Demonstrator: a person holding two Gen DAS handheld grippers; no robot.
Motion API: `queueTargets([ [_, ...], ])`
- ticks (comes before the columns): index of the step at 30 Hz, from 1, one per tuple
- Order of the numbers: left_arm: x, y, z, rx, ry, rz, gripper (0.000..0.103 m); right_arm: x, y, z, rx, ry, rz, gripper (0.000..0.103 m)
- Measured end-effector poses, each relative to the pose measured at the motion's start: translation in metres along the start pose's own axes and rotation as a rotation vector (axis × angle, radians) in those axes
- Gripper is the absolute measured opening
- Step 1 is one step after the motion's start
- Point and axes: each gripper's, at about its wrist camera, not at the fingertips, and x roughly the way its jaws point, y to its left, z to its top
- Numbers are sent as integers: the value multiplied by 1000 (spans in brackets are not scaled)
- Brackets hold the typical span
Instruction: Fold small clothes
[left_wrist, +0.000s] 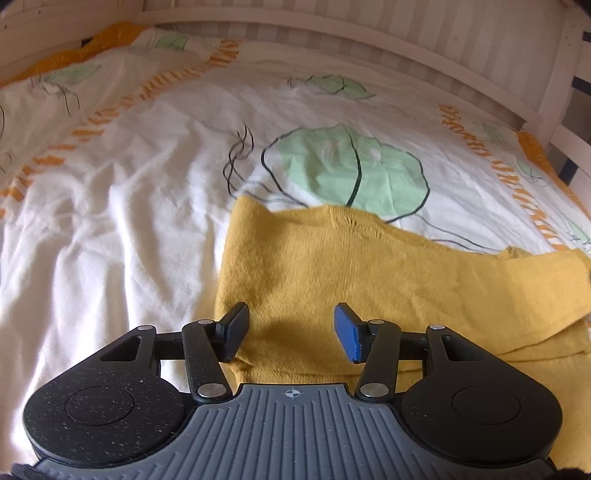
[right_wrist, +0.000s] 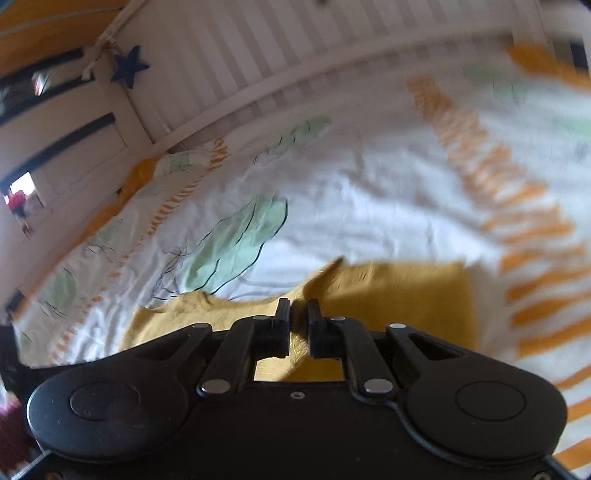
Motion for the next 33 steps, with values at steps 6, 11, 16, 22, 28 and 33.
queueTargets([
  [6, 12, -1, 4, 2, 31, 19, 50, 9, -34, -8, 93, 86, -123, 13],
  [11, 11, 0, 1, -7, 37, 7, 50, 20, -53, -14, 213, 75, -50, 53],
  [16, 9, 3, 2, -20, 43, 1, 50, 36, -58, -23, 245, 84, 3, 73],
  [22, 8, 3, 3, -25, 43, 2, 50, 45, -46, -32, 202, 87, 61, 52],
  [28, 5, 0, 7, -13, 31, -4, 50, 31, -25, -23, 132, 74, 60, 15],
  [33, 10, -5, 14, 4, 19, -7, 50, 5, -13, -6, 44, 38, -31, 14],
])
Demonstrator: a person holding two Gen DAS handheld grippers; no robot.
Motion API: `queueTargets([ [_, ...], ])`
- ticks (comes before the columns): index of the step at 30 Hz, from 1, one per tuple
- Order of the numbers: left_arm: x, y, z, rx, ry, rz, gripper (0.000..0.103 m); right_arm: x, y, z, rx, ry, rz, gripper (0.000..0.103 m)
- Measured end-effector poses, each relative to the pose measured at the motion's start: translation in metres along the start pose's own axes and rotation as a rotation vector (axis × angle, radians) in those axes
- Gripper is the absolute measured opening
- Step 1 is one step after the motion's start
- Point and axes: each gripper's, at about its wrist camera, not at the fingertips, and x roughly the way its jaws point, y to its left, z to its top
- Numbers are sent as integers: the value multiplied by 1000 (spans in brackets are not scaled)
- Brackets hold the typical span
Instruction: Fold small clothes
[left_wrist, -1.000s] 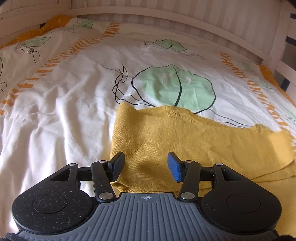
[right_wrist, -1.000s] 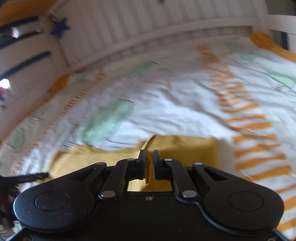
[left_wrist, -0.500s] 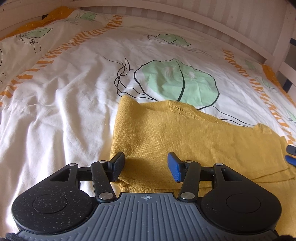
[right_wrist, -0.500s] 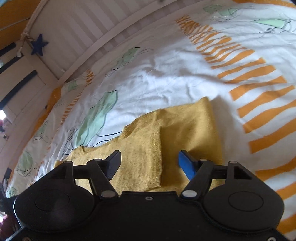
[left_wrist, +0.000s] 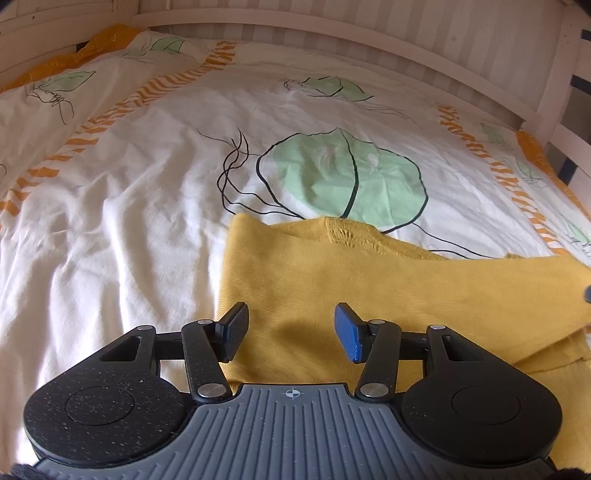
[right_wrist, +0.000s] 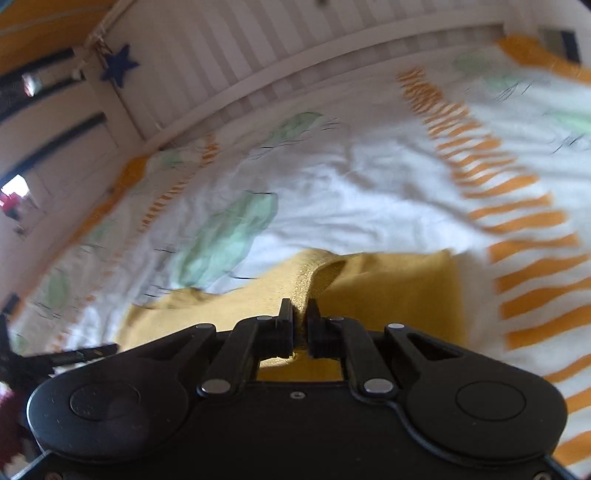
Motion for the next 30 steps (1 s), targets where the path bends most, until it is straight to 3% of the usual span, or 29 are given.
queueTargets([
  [2, 8, -1, 1, -2, 14, 3, 50, 8, -10, -4, 11, 50, -56, 15],
  [6, 24, 1, -3, -8, 53, 26, 50, 33, -29, -18, 96, 154, -89, 21],
  [10, 27, 3, -5, 11, 54, 26, 53, 40, -20, -18, 4, 157, -140, 21],
  [13, 28, -1, -9, 50, 45, 38, 55, 42, -12, -24, -52, 144, -158, 29],
  [18, 26, -8, -17, 72, 2, 63, 59, 38, -7, -30, -77, 126, -116, 58],
  [22, 26, -10, -21, 101, -19, 70, 60, 39, 4, -32, -142, 123, -158, 59],
  [25, 26, -6, -21, 90, -24, 53, 61, 33, -5, -28, -97, 114, -186, 58],
  [30, 25, -7, -25, 90, -43, 52, 61, 23, -27, -19, -52, 76, -335, 63],
])
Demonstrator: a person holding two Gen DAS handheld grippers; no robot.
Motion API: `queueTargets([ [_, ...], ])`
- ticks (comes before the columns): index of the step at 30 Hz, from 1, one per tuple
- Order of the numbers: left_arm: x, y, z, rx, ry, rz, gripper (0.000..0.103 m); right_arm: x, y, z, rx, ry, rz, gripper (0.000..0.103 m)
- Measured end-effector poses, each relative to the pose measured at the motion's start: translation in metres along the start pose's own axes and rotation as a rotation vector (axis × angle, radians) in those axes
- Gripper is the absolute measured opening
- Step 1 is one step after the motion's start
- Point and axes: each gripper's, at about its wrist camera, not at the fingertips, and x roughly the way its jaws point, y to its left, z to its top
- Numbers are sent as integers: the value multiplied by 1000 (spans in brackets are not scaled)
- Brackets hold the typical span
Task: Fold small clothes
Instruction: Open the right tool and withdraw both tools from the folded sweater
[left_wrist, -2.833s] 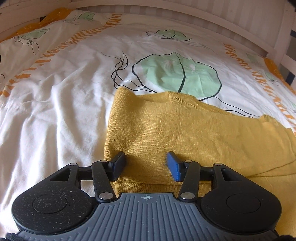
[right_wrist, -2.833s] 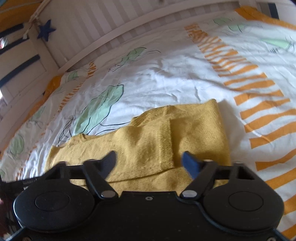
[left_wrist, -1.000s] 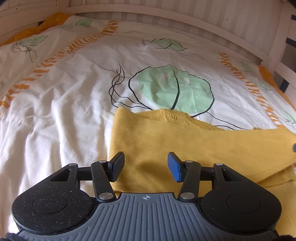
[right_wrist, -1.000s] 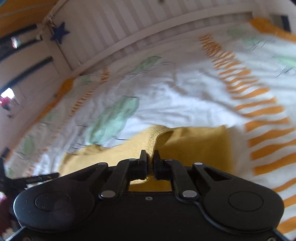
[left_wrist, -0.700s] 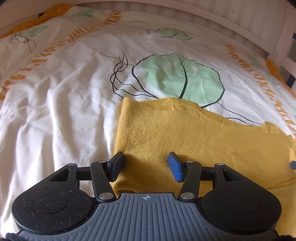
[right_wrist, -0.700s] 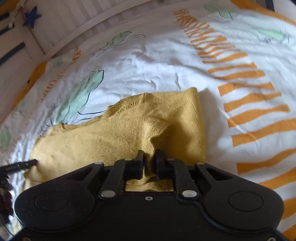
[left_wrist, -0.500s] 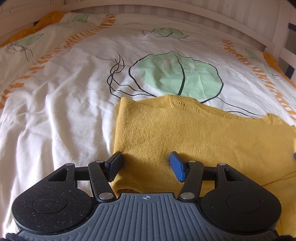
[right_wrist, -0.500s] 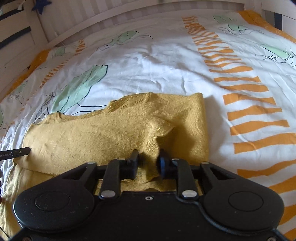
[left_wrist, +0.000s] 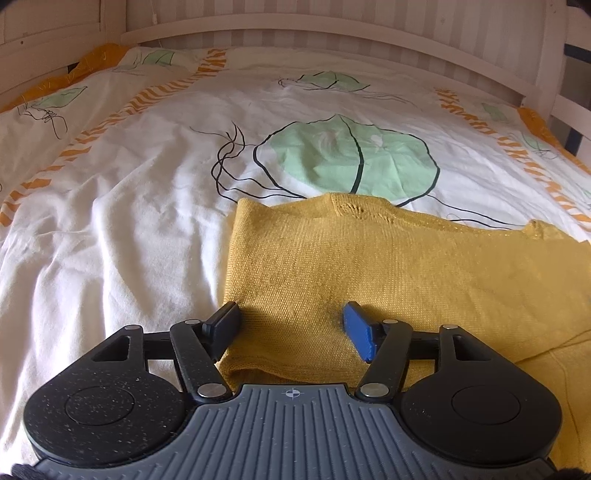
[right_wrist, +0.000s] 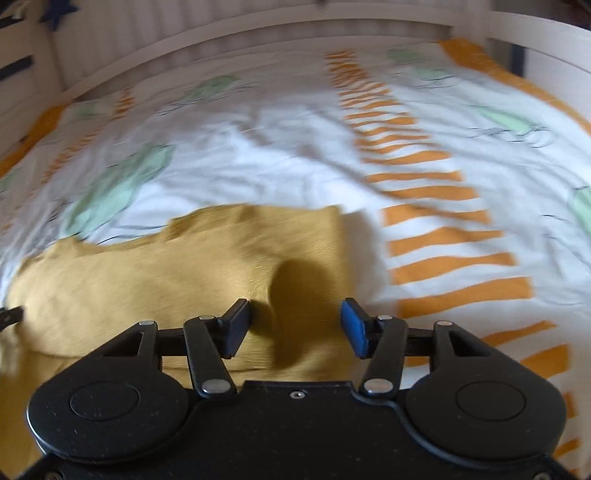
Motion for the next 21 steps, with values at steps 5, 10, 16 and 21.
queueTargets([
  [5, 0, -1, -1, -3, -11, 4, 62, -1, -13, 2, 56, -31, -53, 64],
  [10, -1, 0, -5, -12, -36, -9, 67, -9, -2, 2, 31, -102, -26, 75],
  [16, -2, -3, -8, 3, -60, -9, 71, 9, 9, 5, -27, -77, -24, 89],
  [21, -1, -3, -9, 2, -62, -14, 72, 27, 1, -2, -31, -46, -77, 95],
])
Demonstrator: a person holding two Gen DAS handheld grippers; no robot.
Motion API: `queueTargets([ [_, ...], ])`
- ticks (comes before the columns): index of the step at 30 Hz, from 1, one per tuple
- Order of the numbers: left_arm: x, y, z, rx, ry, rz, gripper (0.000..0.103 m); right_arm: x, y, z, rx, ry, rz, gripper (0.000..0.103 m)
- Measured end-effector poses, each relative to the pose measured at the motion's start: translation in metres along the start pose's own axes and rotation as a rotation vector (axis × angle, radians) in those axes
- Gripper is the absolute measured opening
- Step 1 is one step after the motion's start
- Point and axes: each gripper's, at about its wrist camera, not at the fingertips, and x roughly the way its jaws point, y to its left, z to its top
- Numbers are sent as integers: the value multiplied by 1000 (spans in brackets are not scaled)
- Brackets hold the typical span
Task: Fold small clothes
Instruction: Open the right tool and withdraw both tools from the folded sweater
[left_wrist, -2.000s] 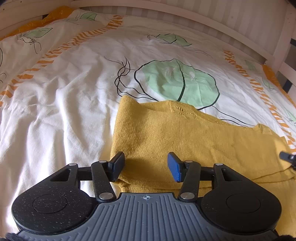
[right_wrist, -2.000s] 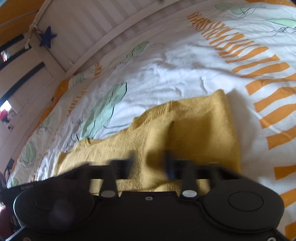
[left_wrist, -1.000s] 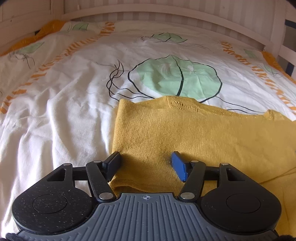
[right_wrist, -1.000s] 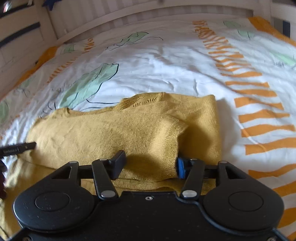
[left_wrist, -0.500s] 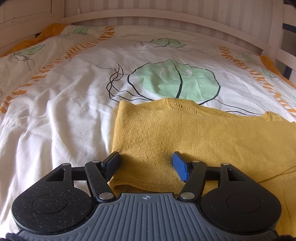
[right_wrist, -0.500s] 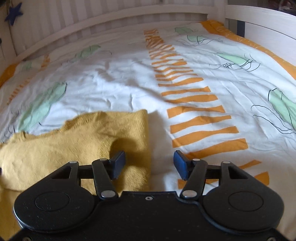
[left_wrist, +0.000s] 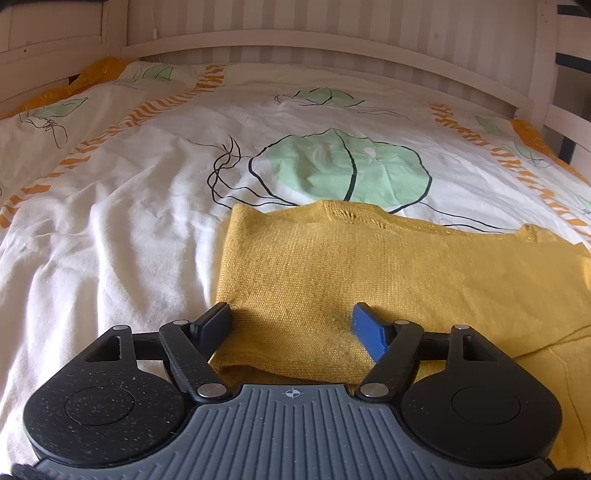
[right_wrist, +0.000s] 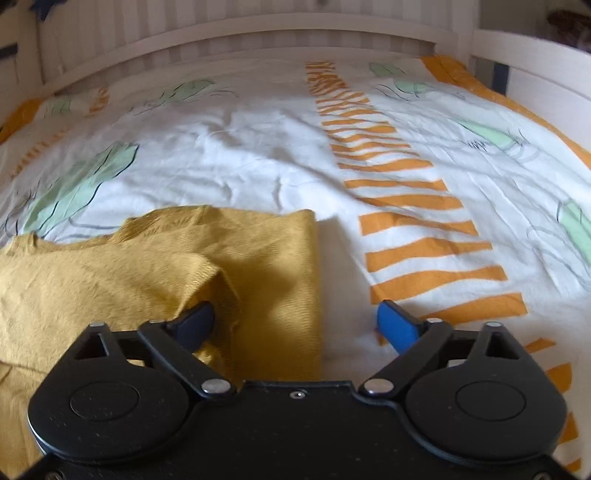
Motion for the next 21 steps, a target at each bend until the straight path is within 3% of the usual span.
queueTargets([
  [6, 0, 3, 3, -7, 18, -27, 74, -22, -4, 9, 44, -50, 28, 95],
  [12, -21, 8, 9, -64, 73, -39, 73, -75, -7, 19, 77, -204, 108, 101],
  [17, -79, 8, 6, -83, -3, -2, 73, -124, -10, 19, 126, -303, 187, 103],
  [21, -135, 7, 0, -74, -76, 67, 74, -157, -8, 1, 158, -315, 227, 103],
])
